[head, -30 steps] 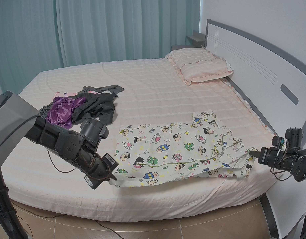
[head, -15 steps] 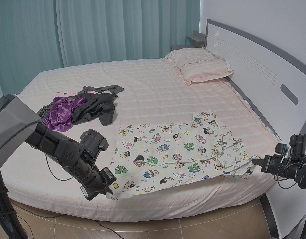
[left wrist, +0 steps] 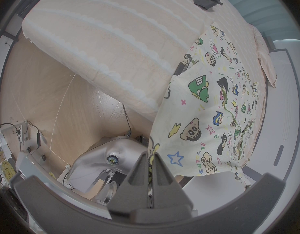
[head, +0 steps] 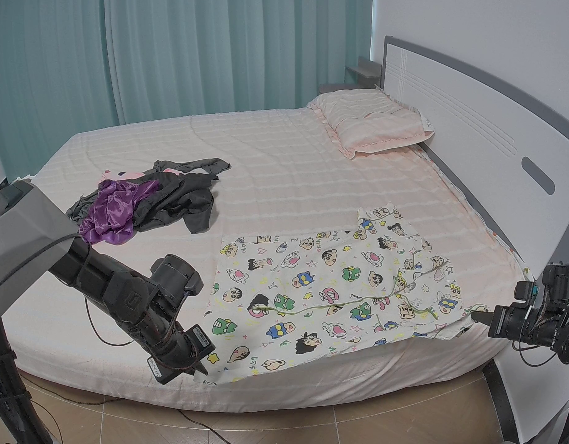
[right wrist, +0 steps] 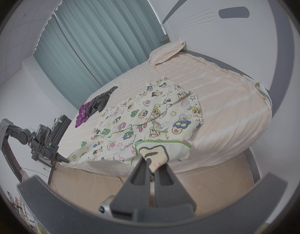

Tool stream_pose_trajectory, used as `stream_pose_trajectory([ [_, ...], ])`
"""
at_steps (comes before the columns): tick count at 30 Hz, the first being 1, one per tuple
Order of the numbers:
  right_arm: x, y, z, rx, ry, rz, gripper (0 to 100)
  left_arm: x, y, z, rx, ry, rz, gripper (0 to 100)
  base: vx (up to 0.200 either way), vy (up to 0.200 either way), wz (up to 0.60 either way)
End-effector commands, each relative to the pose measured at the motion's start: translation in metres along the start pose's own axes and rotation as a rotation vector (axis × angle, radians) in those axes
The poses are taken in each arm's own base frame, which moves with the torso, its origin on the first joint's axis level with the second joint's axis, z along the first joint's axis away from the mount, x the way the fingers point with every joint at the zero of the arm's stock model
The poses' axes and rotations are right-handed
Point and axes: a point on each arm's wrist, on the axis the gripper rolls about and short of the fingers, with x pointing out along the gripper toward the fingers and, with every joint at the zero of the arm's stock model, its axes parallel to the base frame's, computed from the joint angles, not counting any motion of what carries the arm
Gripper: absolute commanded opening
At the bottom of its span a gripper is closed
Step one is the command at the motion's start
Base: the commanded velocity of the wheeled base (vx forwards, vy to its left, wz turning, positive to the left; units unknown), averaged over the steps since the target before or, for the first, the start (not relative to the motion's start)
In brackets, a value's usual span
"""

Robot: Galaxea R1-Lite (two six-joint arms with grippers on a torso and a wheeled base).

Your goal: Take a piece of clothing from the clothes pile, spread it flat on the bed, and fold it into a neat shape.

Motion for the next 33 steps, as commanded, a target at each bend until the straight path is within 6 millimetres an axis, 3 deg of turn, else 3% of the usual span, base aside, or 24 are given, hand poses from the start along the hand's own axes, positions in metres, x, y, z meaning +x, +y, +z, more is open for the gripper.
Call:
stream_pose_trajectory([
  [1,-0.002,0.001,-0.002,-0.003,0.002,0.0,0,0.002,0.002,-0.001,-0.001,0.004,0.009,0,0.0,0.0,0.0],
  [12,0.016,-0.001,0.027,-0.03,-0.071,0.023,0,-0.012,-0.023,0.013,-0.006,-0.054,-0.089,0,0.0,0.0,0.0],
  [19,0.049,-0.012,0.04,-0.018,-0.066,0.024,0,0.001,-0.05,0.035,-0.058,-0.081,-0.132,0,0.0,0.0,0.0],
  [27,0.072,-0.017,0.057,-0.027,-0.1,0.028,0,0.023,-0.065,0.06,-0.087,-0.159,-0.104,0,0.0,0.0,0.0],
  [33,0.089,-0.025,0.067,-0.014,-0.126,-0.001,0,0.023,-0.078,0.07,-0.123,-0.183,-0.144,0,0.0,0.0,0.0],
])
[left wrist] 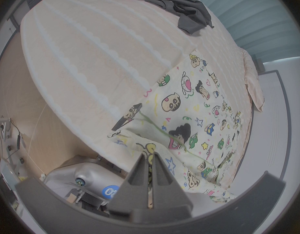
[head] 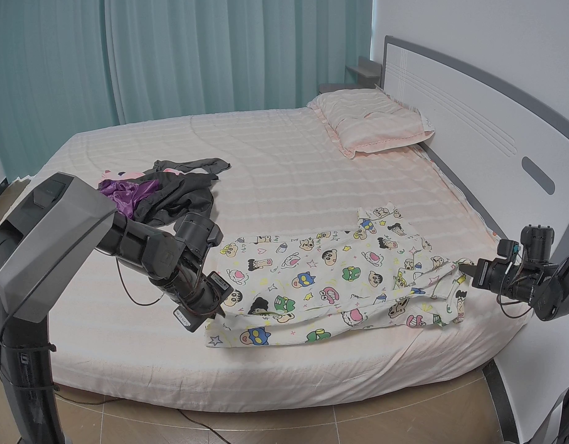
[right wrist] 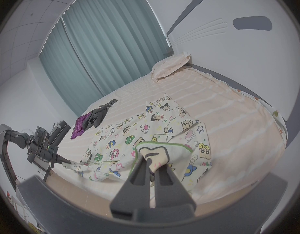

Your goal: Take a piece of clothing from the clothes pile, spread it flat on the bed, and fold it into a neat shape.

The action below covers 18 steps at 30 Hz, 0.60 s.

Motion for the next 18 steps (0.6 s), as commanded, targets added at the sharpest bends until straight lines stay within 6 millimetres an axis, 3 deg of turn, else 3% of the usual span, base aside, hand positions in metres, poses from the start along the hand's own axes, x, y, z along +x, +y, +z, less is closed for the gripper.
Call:
stream_pose_trajectory([
  [1,0.02,-0.01,0.0,0.031,0.004,-0.021,0,0.011,-0.009,0.008,-0.039,-0.013,-0.014,0,0.0,0.0,0.0],
  [8,0.03,-0.015,0.001,0.084,-0.002,-0.036,0,0.006,-0.017,0.018,-0.081,-0.035,-0.054,0,0.0,0.0,0.0],
  [18,0.049,-0.024,-0.003,0.096,0.003,-0.074,0,0.014,-0.017,0.028,-0.118,-0.066,-0.049,0,0.0,0.0,0.0],
])
